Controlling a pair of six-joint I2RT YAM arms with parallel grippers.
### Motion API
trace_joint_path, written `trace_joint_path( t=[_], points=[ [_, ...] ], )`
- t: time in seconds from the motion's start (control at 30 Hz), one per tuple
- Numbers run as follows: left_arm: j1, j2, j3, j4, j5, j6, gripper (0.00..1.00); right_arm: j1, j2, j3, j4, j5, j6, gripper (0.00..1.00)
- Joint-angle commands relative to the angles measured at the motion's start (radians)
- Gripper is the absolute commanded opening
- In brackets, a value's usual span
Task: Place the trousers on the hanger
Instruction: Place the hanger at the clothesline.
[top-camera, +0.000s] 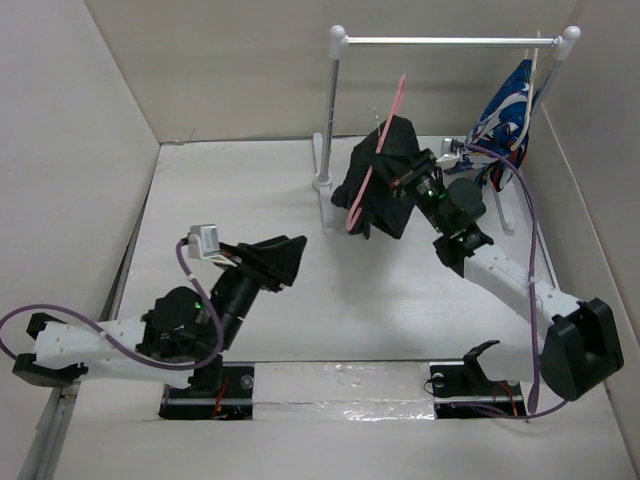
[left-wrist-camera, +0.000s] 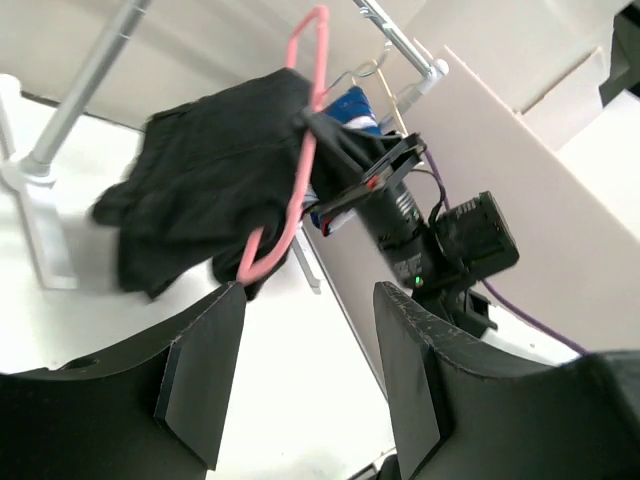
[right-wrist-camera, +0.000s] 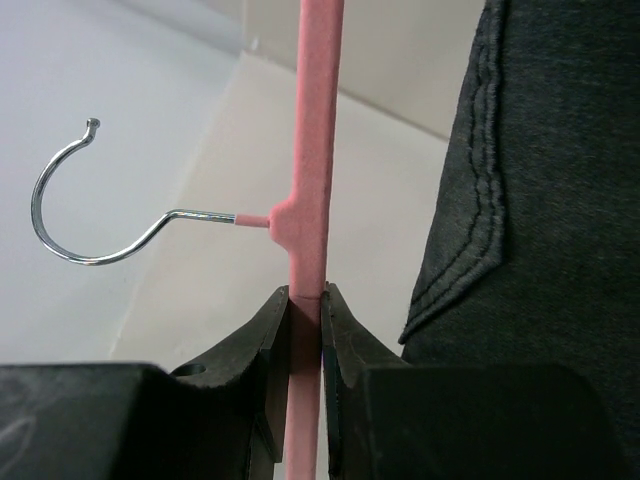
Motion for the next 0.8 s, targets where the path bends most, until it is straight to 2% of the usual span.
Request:
trace_joint_path(
  t=[0.0,0.23,0.5,0.57,0.77],
  points=[
    [-0.002,-0.098,-0.018,-0.181,-0.027,-0.087,0.51,-0.051,0.057,0.150,0.232,-0.035,0.042,0.00],
    [-0.002,-0.265,-0.024,-0.422,-0.068,-0.157,0.51,-0.111,0.251,0.357,0.210,-0.027,0.058,0.00],
    [-0.002,-0.371,-0.070,-0.514,-0.102,-0.178,0.51,-0.159,0.412,0.602,0.162,-0.075,0.047,0.00],
    [-0.002,-0.372,-0.061,-0.560,-0.102,-0.216,0.51,-0.168,0.420,0.628,0.130,-0.073,0.039,0.00],
    [-0.002,-0.371,-0.067,-0.545,-0.094,-0.206,0.51,-0.209,0.473,0.691,0.105,-0.072,0.055,0.00]
  ],
)
